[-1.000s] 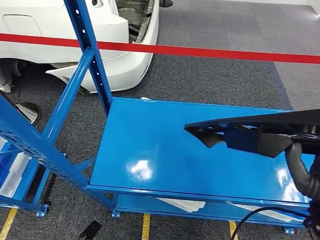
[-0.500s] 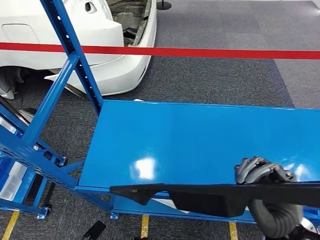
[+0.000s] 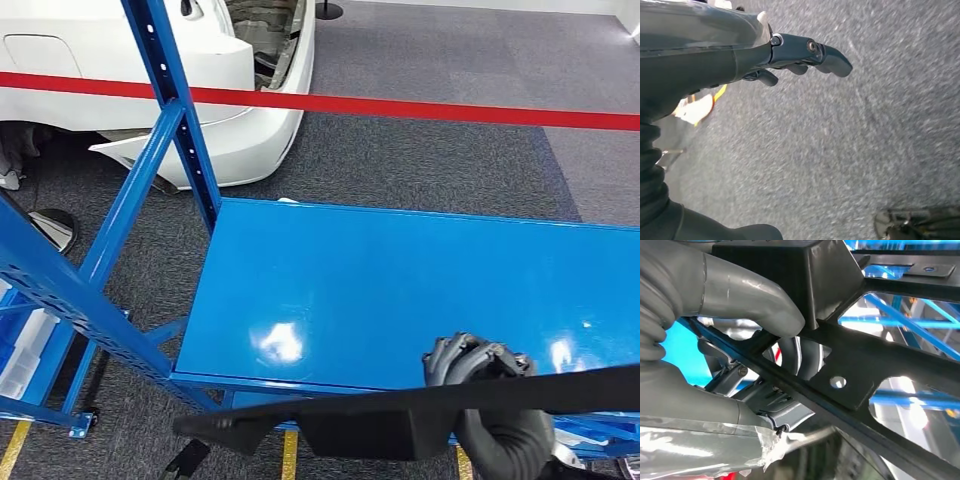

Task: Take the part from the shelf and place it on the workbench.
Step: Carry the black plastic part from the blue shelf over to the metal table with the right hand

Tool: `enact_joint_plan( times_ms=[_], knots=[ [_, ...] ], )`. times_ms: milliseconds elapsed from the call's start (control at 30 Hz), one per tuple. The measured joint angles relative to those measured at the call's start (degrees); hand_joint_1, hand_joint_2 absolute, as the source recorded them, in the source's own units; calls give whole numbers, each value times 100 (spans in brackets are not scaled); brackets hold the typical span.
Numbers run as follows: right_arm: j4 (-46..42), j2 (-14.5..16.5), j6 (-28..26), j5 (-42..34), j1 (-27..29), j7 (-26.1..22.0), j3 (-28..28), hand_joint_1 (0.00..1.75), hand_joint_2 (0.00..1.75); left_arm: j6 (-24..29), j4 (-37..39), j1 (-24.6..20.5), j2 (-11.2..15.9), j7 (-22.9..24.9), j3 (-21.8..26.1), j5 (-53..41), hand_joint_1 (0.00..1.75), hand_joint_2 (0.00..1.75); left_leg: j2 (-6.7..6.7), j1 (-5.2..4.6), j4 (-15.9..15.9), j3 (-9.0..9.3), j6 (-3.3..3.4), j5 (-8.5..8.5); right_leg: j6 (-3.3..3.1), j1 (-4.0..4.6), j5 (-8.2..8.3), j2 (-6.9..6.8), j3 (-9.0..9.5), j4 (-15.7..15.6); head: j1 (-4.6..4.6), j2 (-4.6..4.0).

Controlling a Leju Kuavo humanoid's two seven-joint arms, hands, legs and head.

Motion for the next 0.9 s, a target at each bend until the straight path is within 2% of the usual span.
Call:
enact_joint_plan(
  times_ms=[33, 67, 133, 167, 267, 300, 333, 400, 433, 467, 500, 533, 600, 633, 667, 767, 800, 833, 900],
  knots=[
    [60, 18, 37, -31, 26, 18, 56, 175, 175, -35, 0, -2, -2, 28, 17, 26, 0, 175, -2, -1, 2, 10, -1, 0, -13, 1, 176, 0, 129, -265, 0, 0],
    [116, 33, 71, -57, 42, 29, 103, 175, 175, -56, 0, -4, -5, 51, 35, 49, 0, 175, -7, -2, 4, 22, -5, -2, -36, 3, 395, 1, 331, -682, 0, 0],
    [225, 59, 136, -109, 54, 41, 175, 175, 175, -58, 0, -9, -15, 80, 63, 70, 0, 175, -15, -22, 12, 21, -32, -2, -93, 26, 674, 5, 657, -1369, -3, 0],
    [283, 71, 171, -137, 62, 50, 206, 175, 175, -53, 0, -9, -19, 89, 78, 69, 0, 175, -17, -27, 14, 10, -52, 3, -117, 39, 717, 8, 721, -1528, -5, 0],
    [449, 111, 264, -197, 88, 90, 267, 175, 175, -38, 0, -8, -25, 96, 134, 43, 0, 175, -17, -17, 16, -23, -139, 7, -196, 47, 744, 0, 705, -1603, -11, 0],
    [497, 132, 291, -210, 93, 100, 276, 175, 175, -33, 0, -10, -26, 98, 151, 26, 0, 175, -16, -16, 81, -51, -165, -80, -237, 35, 774, -12, 695, -1631, -13, 0],
    [541, 156, 315, -228, 102, 108, 286, 175, 175, -29, 0, -11, -26, 102, 162, 2, 0, 175, -17, -15, 242, -108, -185, -241, -279, 21, 808, -26, 679, -1659, -15, 0],
    [631, 209, 340, -277, 135, 118, 296, 175, 175, -20, 0, -10, -25, 126, 177, -56, 0, 175, -16, -7, 884, -320, -216, -707, -324, 15, 866, -46, 619, -1672, -18, 0],
    [674, 231, 349, -302, 154, 121, 297, 175, 175, -11, 0, -7, -25, 140, 180, -93, 0, 175, -16, -3, 1234, -422, -230, -892, -328, 18, 894, -52, 579, -1666, -18, 1],
    [716, 249, 359, -324, 169, 123, 296, 175, 175, 1, 0, -5, -25, 153, 181, -125, 0, 175, -16, 0, 1466, -466, -240, -990, -325, 21, 923, -56, 535, -1655, -17, 1],
    [753, 263, 372, -340, 181, 125, 296, 175, 175, 18, 0, -4, -25, 162, 182, -158, 0, 175, -15, 3, 1483, -406, -246, -978, -316, 20, 951, -56, 487, -1639, -17, 1],
    [783, 276, 386, -353, 191, 125, 294, 175, 175, 43, 0, -6, -25, 169, 182, -197, 0, 175, -15, 8, 1277, -239, -249, -876, -302, 17, 976, -54, 438, -1618, -17, 1],
    [829, 300, 410, -376, 212, 126, 287, 175, 175, 104, 0, -25, -23, 181, 179, -265, 0, 175, -15, 15, 455, 283, -247, -600, -252, 15, 1023, -46, 350, -1561, -19, 0],
    [846, 311, 419, -386, 220, 128, 283, 175, 175, 134, 0, -35, -23, 184, 177, -297, 0, 175, -20, 12, 125, 470, -232, -505, -218, 21, 1049, -42, 318, -1534, -15, 0],
    [861, 320, 426, -394, 226, 132, 280, 175, 175, 156, 0, -41, -24, 184, 174, -320, 0, 175, -25, 2, -68, 571, -209, -453, -182, 25, 1083, -40, 296, -1518, -12, 0],
    [908, 337, 440, -409, 237, 140, 278, 175, 175, 177, 0, -27, -27, 193, 171, -354, 0, 175, -18, -32, -91, 520, -90, -351, -74, 3, 1185, -25, 264, -1528, -7, 1],
    [927, 339, 442, -413, 240, 141, 276, 175, 175, 178, 0, -28, -28, 198, 170, -360, 0, 175, -4, -31, -89, 481, -42, -300, -43, -6, 1119, -18, 240, -1491, -2, 1],
    [944, 339, 444, -416, 241, 143, 276, 175, 175, 177, 0, -34, -29, 202, 169, -366, 0, 175, 12, -25, -95, 427, 3, -240, -16, -11, 946, -12, 197, -1362, 4, 0],
    [978, 339, 451, -419, 238, 145, 279, 175, 175, 175, 0, -43, -33, 202, 164, -372, 0, 175, 36, -32, -91, 291, 67, -124, 21, -14, 363, -13, 43, -741, 17, 0]
  ],
)
